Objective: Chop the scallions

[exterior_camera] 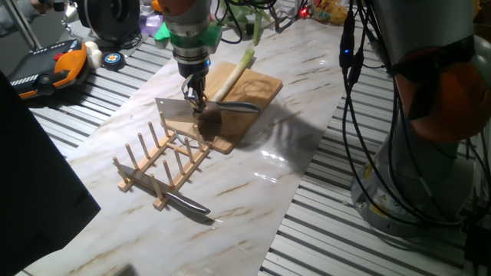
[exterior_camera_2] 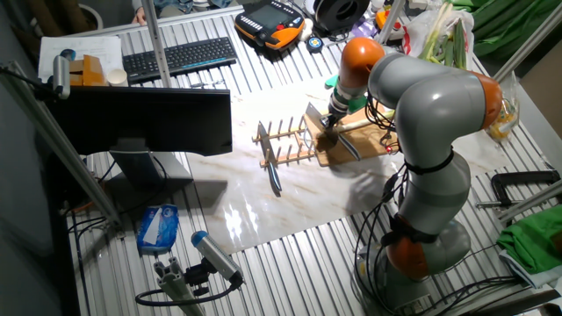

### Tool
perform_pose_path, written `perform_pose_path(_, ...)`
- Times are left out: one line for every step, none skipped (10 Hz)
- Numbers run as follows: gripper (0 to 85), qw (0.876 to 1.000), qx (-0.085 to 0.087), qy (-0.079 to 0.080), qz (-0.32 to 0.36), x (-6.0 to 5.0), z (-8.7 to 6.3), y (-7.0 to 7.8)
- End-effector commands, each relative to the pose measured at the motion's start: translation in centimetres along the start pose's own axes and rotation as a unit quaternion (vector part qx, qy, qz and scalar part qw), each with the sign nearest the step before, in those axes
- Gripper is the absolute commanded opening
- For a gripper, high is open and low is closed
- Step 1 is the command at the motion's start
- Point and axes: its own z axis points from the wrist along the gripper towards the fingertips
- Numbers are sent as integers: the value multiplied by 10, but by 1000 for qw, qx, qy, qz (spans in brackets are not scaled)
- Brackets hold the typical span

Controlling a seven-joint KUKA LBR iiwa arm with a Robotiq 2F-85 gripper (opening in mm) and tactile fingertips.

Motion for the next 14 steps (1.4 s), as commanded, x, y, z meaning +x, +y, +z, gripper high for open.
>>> perform_pose_path(7,1000,0,0,0,1,0,-1)
perform_pose_path(7,1000,0,0,0,2,1,-1)
perform_pose_path(7,1000,-1,-1,0,3,3,-2)
perform_pose_path(7,1000,-2,-2,-1,4,5,-2)
perform_pose_path(7,1000,0,-3,-1,4,5,-2)
perform_pose_path(7,1000,1,-3,-1,3,5,-2)
perform_pose_path(7,1000,4,-4,-1,3,6,-1)
perform_pose_path(7,1000,5,-3,-2,3,6,-1)
perform_pose_path(7,1000,6,-2,-2,2,6,0)
perform_pose_path(7,1000,6,2,-2,2,6,0)
perform_pose_path(7,1000,8,6,-1,1,6,0)
perform_pose_path(7,1000,9,11,0,0,5,1)
perform_pose_path(7,1000,9,13,0,-1,4,1)
perform_pose_path(7,1000,9,14,0,-2,3,1)
